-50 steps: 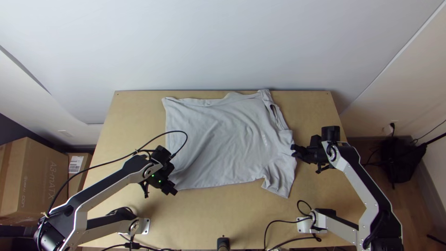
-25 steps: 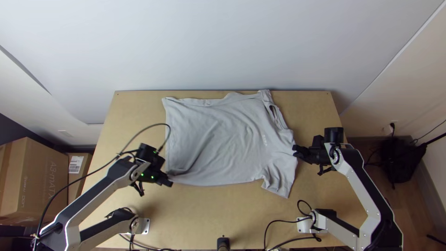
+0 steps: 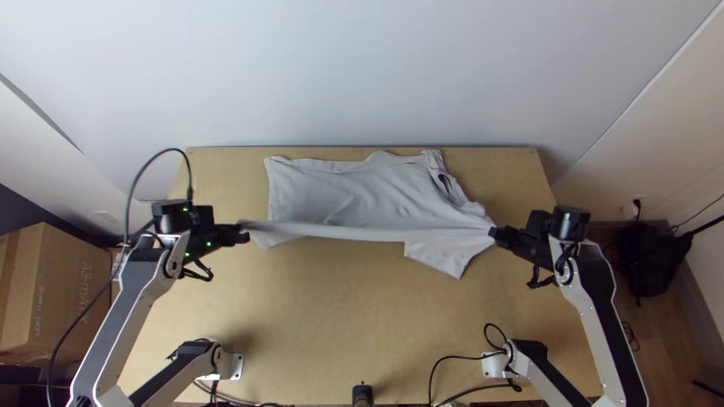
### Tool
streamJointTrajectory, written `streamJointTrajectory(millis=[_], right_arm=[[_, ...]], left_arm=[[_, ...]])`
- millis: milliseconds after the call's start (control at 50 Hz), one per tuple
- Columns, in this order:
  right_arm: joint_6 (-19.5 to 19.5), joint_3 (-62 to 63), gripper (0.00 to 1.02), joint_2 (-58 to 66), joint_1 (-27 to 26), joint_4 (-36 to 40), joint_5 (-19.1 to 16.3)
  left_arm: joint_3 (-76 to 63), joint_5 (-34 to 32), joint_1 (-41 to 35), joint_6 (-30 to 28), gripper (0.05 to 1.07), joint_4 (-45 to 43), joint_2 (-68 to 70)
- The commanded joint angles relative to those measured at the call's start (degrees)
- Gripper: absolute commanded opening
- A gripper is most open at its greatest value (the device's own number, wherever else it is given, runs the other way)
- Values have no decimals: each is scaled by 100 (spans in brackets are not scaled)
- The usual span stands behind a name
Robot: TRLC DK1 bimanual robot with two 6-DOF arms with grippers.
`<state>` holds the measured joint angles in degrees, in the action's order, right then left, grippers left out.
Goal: Fold the t-shirt
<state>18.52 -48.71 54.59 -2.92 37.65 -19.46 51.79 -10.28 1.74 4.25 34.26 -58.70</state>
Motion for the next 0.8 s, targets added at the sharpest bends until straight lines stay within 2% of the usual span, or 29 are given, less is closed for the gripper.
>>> streamJointTrajectory(millis=[0,80,380,500,780], right_arm=[[-235,-701,2,-62,98,-284,83],[-332,-1079,2,52,160,-495,92],[-815,-2732,2,1019,283,-1445,540],[-894,-3619,2,1564,318,-1471,593],[-965,-5738,2,3084,714,-1594,1182]], left_arm=[[754,167,72,331,7,-113,130],[1202,220,99,445,7,-130,95],[2968,334,371,621,7,-148,-538],[3751,396,441,682,7,-209,-863],[5394,800,468,638,7,-464,-1970]])
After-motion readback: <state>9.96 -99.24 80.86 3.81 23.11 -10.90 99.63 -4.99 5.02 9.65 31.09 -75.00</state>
